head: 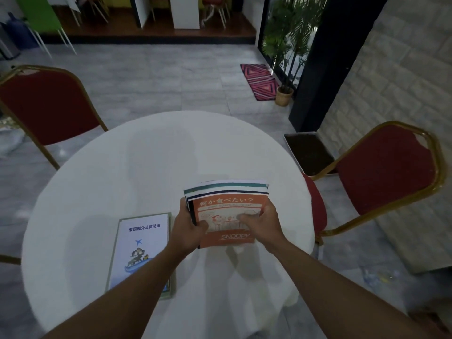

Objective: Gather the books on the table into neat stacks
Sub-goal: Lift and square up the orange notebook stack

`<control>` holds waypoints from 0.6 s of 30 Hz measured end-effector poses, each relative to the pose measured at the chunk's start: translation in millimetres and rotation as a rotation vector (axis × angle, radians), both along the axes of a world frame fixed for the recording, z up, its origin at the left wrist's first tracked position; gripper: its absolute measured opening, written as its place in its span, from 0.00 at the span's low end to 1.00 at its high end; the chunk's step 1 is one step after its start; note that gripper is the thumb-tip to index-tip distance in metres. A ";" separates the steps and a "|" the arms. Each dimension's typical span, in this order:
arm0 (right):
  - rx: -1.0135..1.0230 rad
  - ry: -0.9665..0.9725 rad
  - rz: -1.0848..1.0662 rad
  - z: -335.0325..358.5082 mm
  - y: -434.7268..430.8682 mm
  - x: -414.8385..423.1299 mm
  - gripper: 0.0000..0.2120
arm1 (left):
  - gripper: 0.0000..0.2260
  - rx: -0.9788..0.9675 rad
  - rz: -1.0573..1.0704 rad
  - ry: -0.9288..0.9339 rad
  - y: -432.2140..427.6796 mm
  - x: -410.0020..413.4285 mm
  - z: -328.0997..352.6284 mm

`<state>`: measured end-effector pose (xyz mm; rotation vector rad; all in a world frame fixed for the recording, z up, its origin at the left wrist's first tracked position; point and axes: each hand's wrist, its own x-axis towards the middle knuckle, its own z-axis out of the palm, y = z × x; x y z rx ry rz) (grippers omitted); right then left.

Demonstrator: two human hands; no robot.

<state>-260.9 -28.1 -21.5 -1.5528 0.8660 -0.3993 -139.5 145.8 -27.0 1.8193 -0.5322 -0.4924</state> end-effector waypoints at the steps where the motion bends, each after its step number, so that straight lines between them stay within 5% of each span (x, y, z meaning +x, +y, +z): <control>1: -0.007 -0.003 0.000 -0.1 -0.3 1.2 0.22 | 0.23 -0.002 0.020 0.005 0.0 1.2 -1.7; 18: -0.091 0.068 -0.011 -10.7 1.9 -4.8 0.19 | 0.25 0.160 -0.075 -0.134 2.9 17.6 -12.7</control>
